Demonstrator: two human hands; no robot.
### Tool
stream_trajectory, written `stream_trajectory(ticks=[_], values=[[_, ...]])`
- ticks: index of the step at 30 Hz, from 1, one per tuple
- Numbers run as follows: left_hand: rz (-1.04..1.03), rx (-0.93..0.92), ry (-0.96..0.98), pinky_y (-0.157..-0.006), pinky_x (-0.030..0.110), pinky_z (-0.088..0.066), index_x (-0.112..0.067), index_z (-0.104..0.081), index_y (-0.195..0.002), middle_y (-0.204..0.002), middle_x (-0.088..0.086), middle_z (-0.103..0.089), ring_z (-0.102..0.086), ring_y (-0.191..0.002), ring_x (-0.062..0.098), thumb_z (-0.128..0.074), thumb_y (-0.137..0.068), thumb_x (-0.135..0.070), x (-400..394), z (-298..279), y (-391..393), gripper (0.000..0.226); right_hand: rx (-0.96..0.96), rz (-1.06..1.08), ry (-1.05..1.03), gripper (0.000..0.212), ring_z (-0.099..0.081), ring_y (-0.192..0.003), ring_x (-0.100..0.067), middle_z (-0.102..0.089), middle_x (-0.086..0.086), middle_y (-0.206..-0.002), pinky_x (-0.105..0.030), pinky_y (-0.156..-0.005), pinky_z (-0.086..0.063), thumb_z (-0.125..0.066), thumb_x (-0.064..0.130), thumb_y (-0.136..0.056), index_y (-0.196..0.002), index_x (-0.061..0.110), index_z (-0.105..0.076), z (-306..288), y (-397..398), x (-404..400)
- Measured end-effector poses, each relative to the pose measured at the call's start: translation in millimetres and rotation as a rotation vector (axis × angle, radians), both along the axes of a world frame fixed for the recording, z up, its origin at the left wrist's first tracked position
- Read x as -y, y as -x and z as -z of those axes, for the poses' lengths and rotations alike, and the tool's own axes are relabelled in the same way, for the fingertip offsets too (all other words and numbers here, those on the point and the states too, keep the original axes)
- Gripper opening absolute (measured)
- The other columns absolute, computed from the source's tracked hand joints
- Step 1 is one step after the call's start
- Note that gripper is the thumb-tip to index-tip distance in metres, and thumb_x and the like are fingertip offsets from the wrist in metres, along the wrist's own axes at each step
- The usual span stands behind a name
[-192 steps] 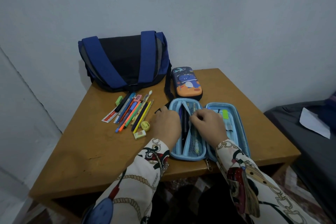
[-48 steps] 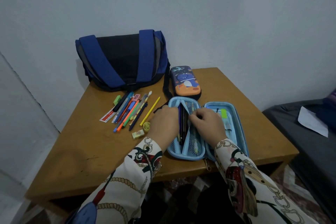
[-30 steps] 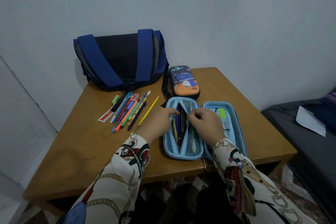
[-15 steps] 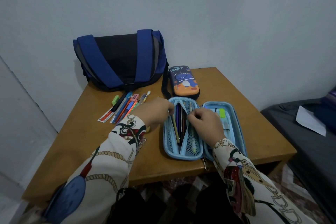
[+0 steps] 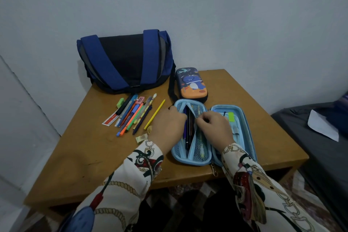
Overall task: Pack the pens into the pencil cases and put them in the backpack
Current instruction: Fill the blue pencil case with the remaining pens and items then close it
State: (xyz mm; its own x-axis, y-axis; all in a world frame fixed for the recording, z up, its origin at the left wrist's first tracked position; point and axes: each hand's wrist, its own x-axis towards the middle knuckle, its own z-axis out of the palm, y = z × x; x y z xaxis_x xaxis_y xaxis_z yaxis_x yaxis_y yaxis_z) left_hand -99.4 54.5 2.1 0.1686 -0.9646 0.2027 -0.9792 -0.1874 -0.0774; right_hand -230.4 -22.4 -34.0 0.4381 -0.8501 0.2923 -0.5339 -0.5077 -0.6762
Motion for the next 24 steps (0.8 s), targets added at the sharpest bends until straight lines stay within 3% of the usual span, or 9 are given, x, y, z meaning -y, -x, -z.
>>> stream_trajectory(ticks=[3,6,8,10,11,16,18,21,24], values=[[-0.011,-0.062,0.032,-0.064,0.033,-0.039,-0.018,-0.058,-0.111,-0.108,0.009,-0.053,-0.057,-0.091,0.028,-0.044,-0.099,-0.023,-0.6,8.7,-3.8,0.020,-0.016,0.002,0.005,0.032,-0.056,-0.073,-0.018,-0.061,0.002,-0.070,-0.035,-0.082,-0.034,-0.056,0.026,-0.089,-0.058,0.022,-0.054,1.1,-0.1,-0.3],[-0.054,-0.312,0.128,-0.068,0.040,-0.051,-0.021,-0.050,-0.121,-0.106,0.009,-0.061,-0.061,-0.087,0.029,-0.036,-0.102,-0.030,-0.2,12.8,-16.8,0.025,-0.027,0.011,0.004,0.033,-0.056,-0.072,-0.018,-0.061,0.001,-0.070,-0.035,-0.082,-0.035,-0.057,0.025,-0.090,-0.058,0.020,-0.054,-0.6,0.4,0.0],[-0.149,-0.412,0.189,-0.076,0.042,-0.051,-0.016,-0.050,-0.119,-0.117,0.013,-0.062,-0.061,-0.102,0.030,-0.038,-0.101,-0.022,0.1,13.5,-28.5,0.022,-0.026,0.006,-0.001,0.033,-0.056,-0.071,-0.018,-0.060,0.002,-0.069,-0.036,-0.081,-0.038,-0.057,0.025,-0.090,-0.057,0.022,-0.053,-1.5,0.5,-0.6],[-0.255,-0.359,0.205,-0.078,0.037,-0.048,-0.009,-0.056,-0.113,-0.135,0.018,-0.052,-0.057,-0.116,0.030,-0.044,-0.096,-0.007,0.9,13.1,-40.5,0.021,-0.020,0.007,-0.007,0.033,-0.056,-0.070,-0.017,-0.061,0.002,-0.070,-0.038,-0.081,-0.041,-0.057,0.025,-0.089,-0.057,0.022,-0.054,-1.1,0.5,-0.7],[-0.306,-0.310,0.175,-0.074,0.034,-0.046,-0.007,-0.059,-0.111,-0.136,0.018,-0.052,-0.058,-0.112,0.031,-0.046,-0.094,-0.002,0.6,12.4,-45.7,0.022,-0.018,0.009,-0.004,0.033,-0.056,-0.070,-0.017,-0.061,0.003,-0.069,-0.038,-0.081,-0.041,-0.057,0.025,-0.089,-0.057,0.022,-0.054,-1.1,0.5,-1.0],[-0.436,-0.260,-0.012,-0.068,0.033,-0.046,-0.012,-0.048,-0.139,-0.102,0.015,-0.066,-0.064,-0.093,0.029,-0.049,-0.091,0.002,1.8,10.4,-58.3,0.050,-0.020,0.014,-0.006,0.034,-0.056,-0.069,-0.017,-0.060,0.003,-0.068,-0.038,-0.083,-0.041,-0.057,0.026,-0.089,-0.056,0.023,-0.052,-1.5,0.2,-1.4],[-0.417,-0.242,-0.031,-0.067,0.034,-0.046,-0.013,-0.042,-0.143,-0.104,0.015,-0.066,-0.065,-0.092,0.029,-0.052,-0.090,0.003,2.8,10.6,-58.5,0.057,-0.022,0.015,-0.005,0.034,-0.056,-0.070,-0.018,-0.060,0.002,-0.070,-0.038,-0.083,-0.042,-0.057,0.025,-0.090,-0.057,0.023,-0.051,-1.8,0.6,-1.8],[-0.382,-0.271,-0.004,-0.073,0.037,-0.049,-0.008,-0.050,-0.136,-0.128,0.016,-0.059,-0.064,-0.099,0.032,-0.052,-0.090,0.002,2.2,5.0,-56.0,0.047,-0.018,0.010,-0.005,0.035,-0.056,-0.070,-0.019,-0.060,0.001,-0.069,-0.040,-0.083,-0.043,-0.057,0.025,-0.089,-0.055,0.024,-0.050,-1.5,1.1,-1.6],[-0.293,-0.501,0.188,-0.068,0.036,-0.044,-0.006,-0.061,-0.112,-0.119,0.016,-0.062,-0.063,-0.097,0.033,-0.054,-0.090,-0.006,-0.8,-5.2,-45.1,0.023,-0.019,0.011,-0.003,0.033,-0.056,-0.070,-0.018,-0.062,0.000,-0.070,-0.039,-0.084,-0.042,-0.057,0.025,-0.089,-0.057,0.020,-0.053,-1.0,0.3,-0.6]])
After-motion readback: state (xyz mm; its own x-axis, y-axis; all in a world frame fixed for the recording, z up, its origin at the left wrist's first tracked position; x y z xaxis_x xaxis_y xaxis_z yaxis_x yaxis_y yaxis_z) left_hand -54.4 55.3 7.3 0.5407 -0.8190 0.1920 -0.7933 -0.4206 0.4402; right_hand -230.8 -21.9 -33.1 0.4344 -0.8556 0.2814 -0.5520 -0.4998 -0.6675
